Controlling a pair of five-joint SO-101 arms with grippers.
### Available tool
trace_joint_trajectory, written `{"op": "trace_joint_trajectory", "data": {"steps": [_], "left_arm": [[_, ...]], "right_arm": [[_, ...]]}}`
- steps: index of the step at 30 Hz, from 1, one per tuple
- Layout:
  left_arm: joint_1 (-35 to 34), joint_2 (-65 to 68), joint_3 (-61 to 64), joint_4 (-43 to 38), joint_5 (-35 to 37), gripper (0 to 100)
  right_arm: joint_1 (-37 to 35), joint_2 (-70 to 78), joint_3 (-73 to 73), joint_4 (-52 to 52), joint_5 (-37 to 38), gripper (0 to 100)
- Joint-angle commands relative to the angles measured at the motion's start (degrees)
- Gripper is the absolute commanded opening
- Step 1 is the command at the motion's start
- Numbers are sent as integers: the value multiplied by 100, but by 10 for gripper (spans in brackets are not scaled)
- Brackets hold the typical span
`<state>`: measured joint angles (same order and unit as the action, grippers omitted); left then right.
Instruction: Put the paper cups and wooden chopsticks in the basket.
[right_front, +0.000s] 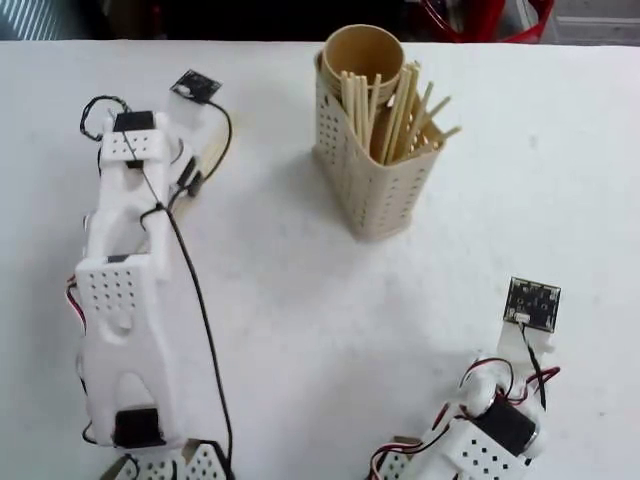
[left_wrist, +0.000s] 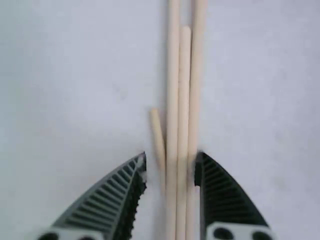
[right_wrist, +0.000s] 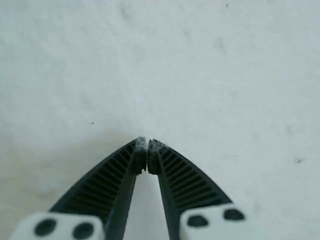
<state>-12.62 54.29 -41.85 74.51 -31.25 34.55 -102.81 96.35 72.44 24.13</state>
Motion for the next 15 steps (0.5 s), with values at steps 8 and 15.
{"op": "trace_joint_trajectory", "data": {"steps": [8,15], "left_arm": [[875,31,-281,2075,369,110],[1657,-101,-281,2743,941,90]], "right_arm": [[22,-40,53,31,53,19],[22,-40,53,31,53,19]]}}
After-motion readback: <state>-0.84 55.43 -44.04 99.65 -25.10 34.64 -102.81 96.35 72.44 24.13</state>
